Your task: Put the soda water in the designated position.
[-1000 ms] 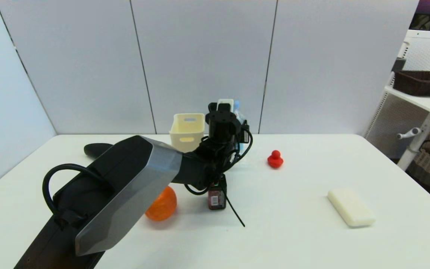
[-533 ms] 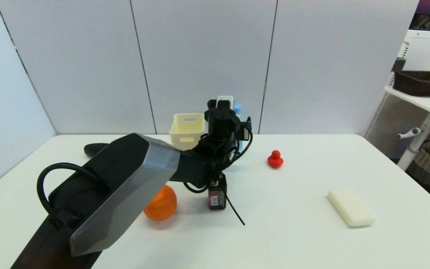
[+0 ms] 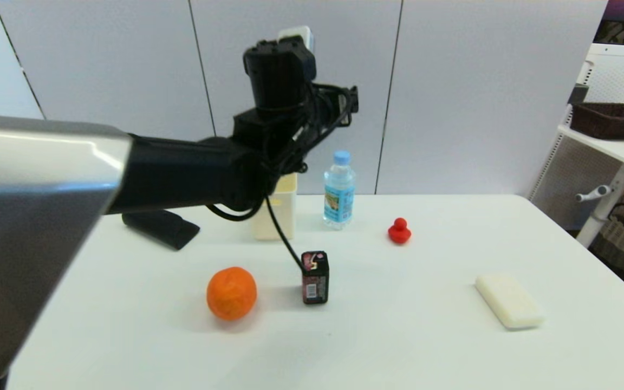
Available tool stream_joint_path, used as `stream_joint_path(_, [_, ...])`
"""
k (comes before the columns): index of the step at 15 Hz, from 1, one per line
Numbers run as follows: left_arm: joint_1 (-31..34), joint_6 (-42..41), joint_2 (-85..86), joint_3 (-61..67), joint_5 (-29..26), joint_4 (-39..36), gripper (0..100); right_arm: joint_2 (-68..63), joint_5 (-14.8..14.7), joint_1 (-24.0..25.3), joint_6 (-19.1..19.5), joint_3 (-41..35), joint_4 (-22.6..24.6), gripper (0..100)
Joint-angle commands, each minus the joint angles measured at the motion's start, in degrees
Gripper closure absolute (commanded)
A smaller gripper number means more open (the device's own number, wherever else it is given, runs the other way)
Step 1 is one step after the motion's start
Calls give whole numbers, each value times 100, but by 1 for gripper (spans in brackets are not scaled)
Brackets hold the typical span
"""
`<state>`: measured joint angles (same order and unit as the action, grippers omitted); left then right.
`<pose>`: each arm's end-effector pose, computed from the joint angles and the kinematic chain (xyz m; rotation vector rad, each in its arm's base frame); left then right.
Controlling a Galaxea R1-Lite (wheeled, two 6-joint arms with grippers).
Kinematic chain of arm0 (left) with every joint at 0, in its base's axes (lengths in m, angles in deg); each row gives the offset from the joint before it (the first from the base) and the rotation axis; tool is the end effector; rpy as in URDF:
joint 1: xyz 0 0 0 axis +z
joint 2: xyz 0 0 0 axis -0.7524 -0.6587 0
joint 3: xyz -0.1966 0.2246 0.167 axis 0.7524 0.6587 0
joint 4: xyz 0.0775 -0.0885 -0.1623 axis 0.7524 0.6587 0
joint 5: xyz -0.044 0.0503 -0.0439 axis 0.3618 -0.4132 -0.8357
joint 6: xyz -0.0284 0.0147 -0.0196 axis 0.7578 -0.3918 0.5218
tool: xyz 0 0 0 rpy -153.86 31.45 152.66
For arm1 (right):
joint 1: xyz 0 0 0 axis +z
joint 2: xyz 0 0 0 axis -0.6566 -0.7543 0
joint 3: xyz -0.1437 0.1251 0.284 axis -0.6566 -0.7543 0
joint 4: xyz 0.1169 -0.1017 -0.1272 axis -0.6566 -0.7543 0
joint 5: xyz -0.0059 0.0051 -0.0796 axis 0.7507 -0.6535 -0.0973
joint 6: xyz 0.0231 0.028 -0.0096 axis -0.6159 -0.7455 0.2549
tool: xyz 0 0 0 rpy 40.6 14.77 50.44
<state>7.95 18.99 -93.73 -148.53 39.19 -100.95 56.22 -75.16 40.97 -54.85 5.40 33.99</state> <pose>0.3871 -0.3168 0.3077 -0.1583 -0.1229 -0.3509 -0.0389 0.0000 0.0754 -0.0057 -0.0004 -0.0012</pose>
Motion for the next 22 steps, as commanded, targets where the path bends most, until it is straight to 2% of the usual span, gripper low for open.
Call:
stream_joint_path(1, [490,-136,2162,41,35,1683,0,-7,0,-1,2,-5,1,0])
stream_joint_path(4, [1686,-681,3550,700,-123,2219,0,-7,0,-1,2,-5,1,0])
stream_joint_path(7, [2424,-620,4974,2546,-501,2228,0,10,0,-1,2,4,1,0])
stream_joint_path(11, [2679,-242,6960,5499,-659,2219,0,-7,0,-1,2,-5,1,0])
stream_joint_path(15, [3171,-233,8920,7758,-685,2228,0,-7,0,-1,2,-5,1,0])
stream_joint_path(22, [4226,-145,11003,9850,-2162,2245,0,10,0,-1,2,-5,1,0])
